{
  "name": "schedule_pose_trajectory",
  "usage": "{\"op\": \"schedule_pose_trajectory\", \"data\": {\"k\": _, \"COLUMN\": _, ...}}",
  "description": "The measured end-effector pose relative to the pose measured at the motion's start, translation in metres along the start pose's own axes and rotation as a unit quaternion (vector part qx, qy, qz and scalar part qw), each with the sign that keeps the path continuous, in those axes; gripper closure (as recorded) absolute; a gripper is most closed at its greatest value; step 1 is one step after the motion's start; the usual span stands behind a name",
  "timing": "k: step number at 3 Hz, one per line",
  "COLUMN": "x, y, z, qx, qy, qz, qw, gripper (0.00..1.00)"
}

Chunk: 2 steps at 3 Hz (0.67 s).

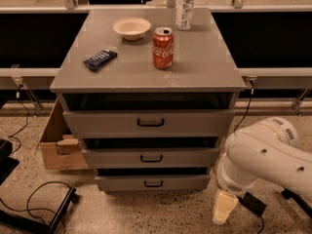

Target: Open bottom drawer

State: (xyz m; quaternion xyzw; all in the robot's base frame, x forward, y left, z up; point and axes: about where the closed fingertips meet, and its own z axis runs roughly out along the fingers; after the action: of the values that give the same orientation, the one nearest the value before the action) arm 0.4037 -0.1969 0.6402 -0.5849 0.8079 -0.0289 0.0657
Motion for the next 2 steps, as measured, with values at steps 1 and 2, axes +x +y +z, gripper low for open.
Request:
{"op": "schedule_pose_trajectory", "data": {"k": 1, "x": -0.035, "y": 0.023, "z": 0.042, "qx": -0.012, "qy": -0.025, "qz": -0.006, "qw": 0.9996, "gripper": 0.0}}
{"op": "schedule_pose_trajectory", "data": {"k": 2, "x": -0.079, "y": 0.043, "z": 0.096, "qx": -0.015, "qy": -0.057, "qz": -0.021, "qw": 0.9981, "gripper": 0.0}}
